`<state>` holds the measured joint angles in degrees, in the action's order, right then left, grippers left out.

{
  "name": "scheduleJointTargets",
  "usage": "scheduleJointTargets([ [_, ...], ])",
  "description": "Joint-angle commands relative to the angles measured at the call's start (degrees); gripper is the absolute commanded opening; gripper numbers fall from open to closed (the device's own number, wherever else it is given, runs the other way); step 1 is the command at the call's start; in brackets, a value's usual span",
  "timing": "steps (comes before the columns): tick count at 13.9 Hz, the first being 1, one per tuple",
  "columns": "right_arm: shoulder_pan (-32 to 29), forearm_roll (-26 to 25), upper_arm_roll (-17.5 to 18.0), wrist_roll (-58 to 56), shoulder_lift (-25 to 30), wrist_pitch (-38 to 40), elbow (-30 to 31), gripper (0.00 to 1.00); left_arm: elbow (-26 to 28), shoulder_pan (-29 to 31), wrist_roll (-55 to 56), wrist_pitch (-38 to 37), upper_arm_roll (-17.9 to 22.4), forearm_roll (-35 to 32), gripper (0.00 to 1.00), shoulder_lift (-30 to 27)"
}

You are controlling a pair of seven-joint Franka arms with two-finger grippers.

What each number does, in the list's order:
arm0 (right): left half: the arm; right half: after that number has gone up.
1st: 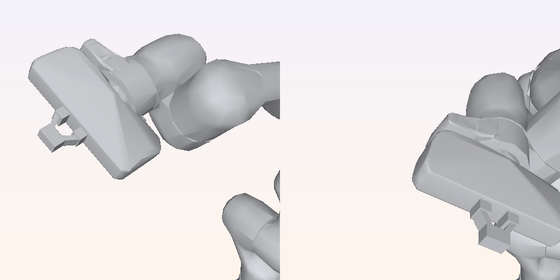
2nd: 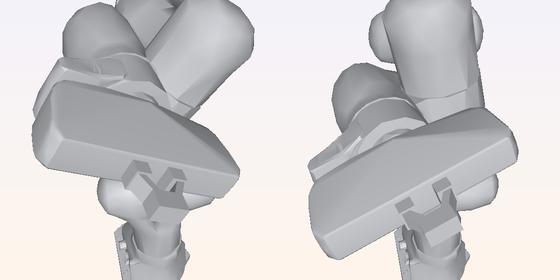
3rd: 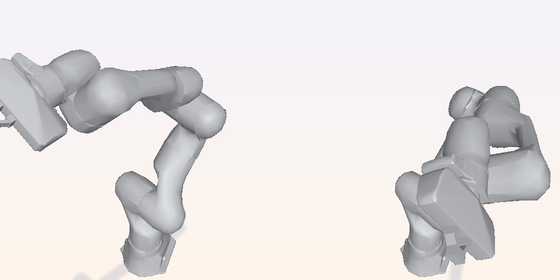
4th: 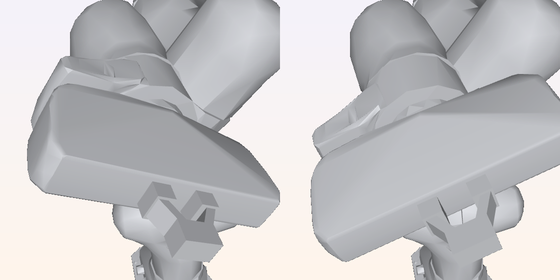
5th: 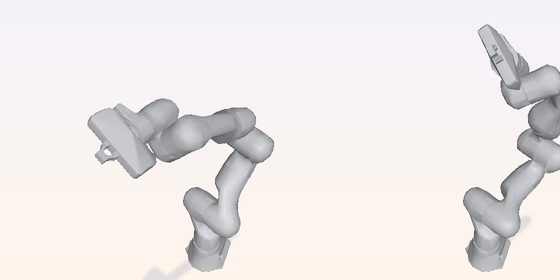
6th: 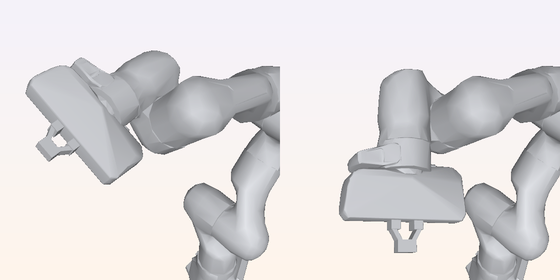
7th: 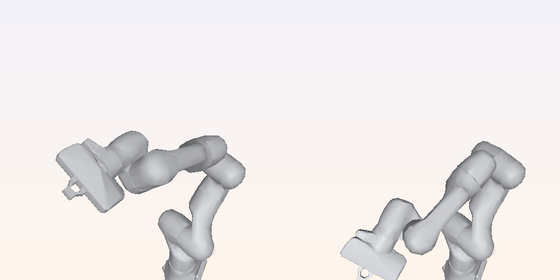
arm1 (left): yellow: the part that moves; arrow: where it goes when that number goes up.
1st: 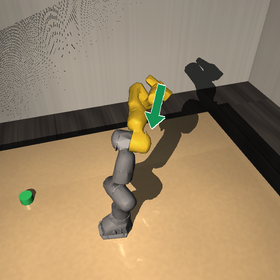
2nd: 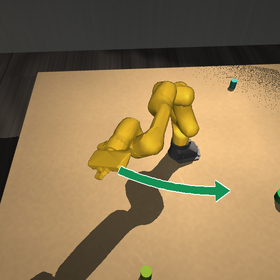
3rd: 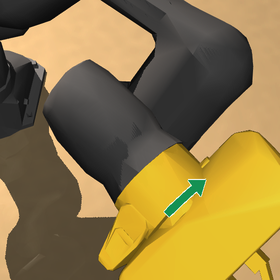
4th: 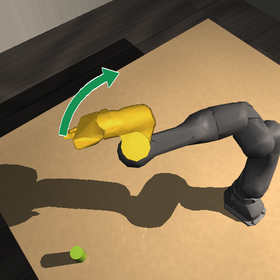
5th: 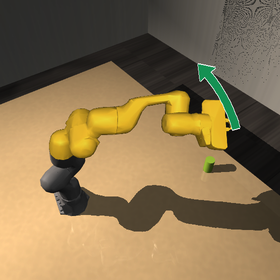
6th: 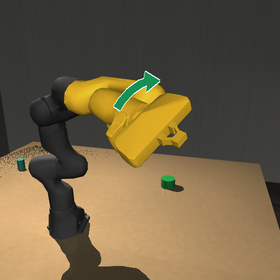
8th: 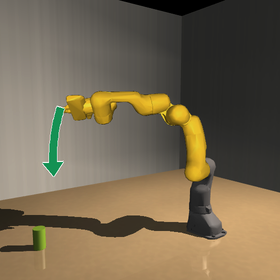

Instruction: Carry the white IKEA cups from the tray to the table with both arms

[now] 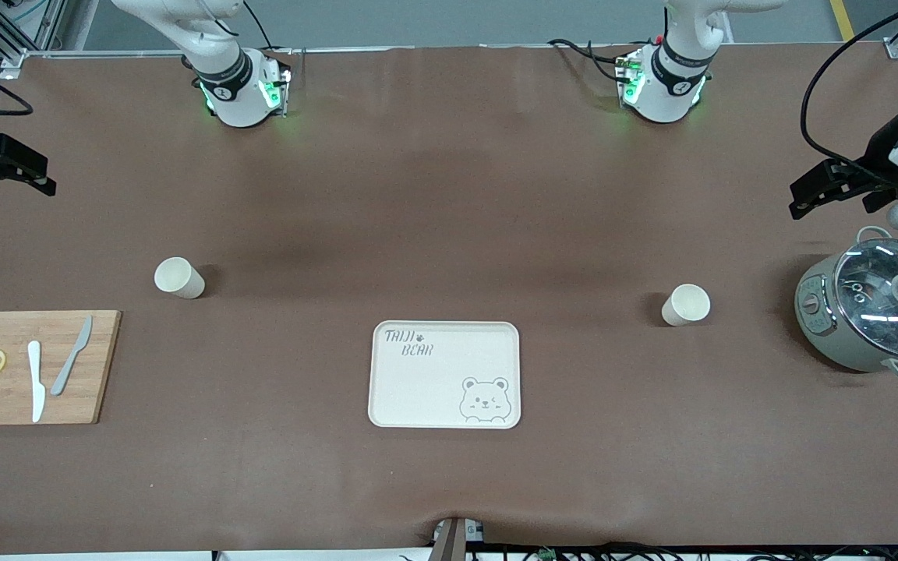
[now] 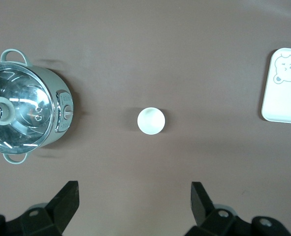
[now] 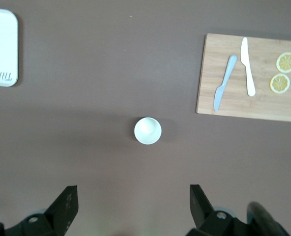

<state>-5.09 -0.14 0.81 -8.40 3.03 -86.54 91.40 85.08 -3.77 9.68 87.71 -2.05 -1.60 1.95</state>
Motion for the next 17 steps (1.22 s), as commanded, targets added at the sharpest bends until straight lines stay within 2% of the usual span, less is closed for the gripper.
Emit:
scheduleJointTargets([
  [1,0.0,0.5,0.8,6.7,0.3,0.5,-0.4,1.00,0.1,-0.1,-0.9,0.1,-0.3,-1.1,1.00,-0.3],
  [17,-0.3,0.9,0.4,6.9,0.1,0.9,-0.4,1.00,0.0,-0.8,-0.8,-1.2,-0.8,-1.0,1.00,-0.6],
])
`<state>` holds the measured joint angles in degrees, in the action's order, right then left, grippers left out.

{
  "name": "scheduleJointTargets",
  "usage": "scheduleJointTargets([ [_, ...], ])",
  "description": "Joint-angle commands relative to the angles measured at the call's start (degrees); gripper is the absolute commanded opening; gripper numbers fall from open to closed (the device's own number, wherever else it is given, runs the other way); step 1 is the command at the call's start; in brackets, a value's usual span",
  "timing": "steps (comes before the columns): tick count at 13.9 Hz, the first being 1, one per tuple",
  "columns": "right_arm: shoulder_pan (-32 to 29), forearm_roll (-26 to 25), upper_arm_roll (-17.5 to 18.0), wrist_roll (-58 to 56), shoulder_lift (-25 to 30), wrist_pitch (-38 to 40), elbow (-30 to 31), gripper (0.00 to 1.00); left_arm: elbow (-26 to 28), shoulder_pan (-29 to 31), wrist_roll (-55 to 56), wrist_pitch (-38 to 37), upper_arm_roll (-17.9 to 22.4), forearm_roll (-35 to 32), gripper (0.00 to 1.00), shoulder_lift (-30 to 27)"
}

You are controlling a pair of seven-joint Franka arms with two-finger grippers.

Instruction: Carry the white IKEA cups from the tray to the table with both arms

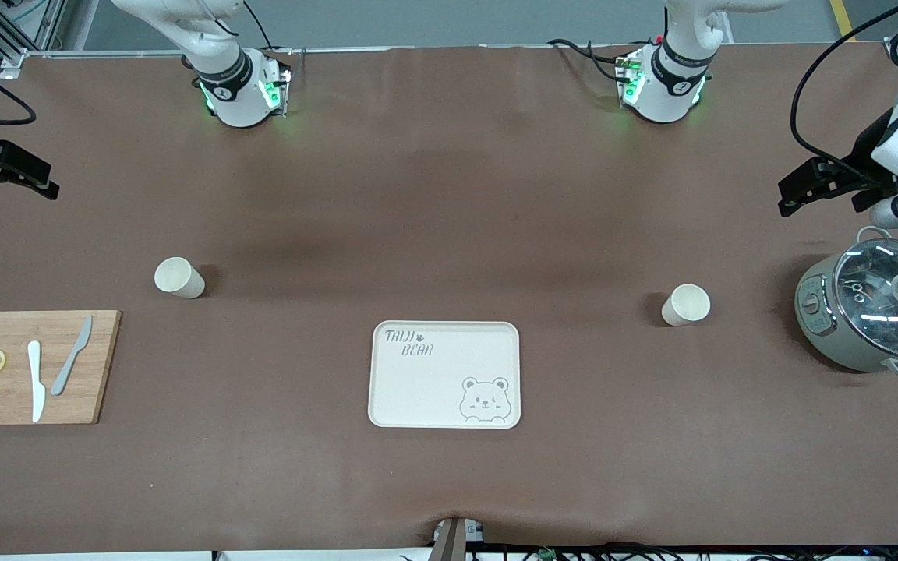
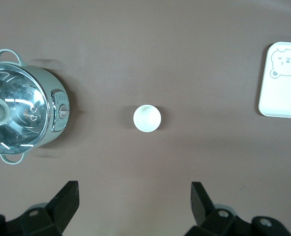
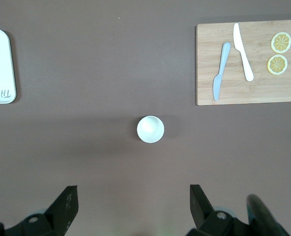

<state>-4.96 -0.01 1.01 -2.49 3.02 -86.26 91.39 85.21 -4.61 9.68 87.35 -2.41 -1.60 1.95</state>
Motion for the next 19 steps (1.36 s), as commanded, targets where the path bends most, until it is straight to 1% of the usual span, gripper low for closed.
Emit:
scheduleJointTargets([
  [1,-0.4,0.8,0.2,1.0,0.1,0.7,-0.4,1.00,-0.2,0.1,-0.8,-0.9,-0.4,-1.1,1.00,-0.6],
  [15,-0.5,0.8,0.1,1.0,0.1,0.9,-0.4,1.00,-0.2,0.0,-1.0,-1.7,-0.5,-1.0,1.00,-0.8],
  [17,-0.5,0.8,0.1,1.0,0.1,0.9,-0.4,1.00,-0.4,0.2,-1.0,-2.4,-2.0,-1.0,1.00,-1.1],
  [19,-0.5,0.8,0.1,1.0,0.1,0.9,-0.5,1.00,-1.0,0.2,-0.8,-2.4,-2.1,-1.3,1.00,-0.8],
])
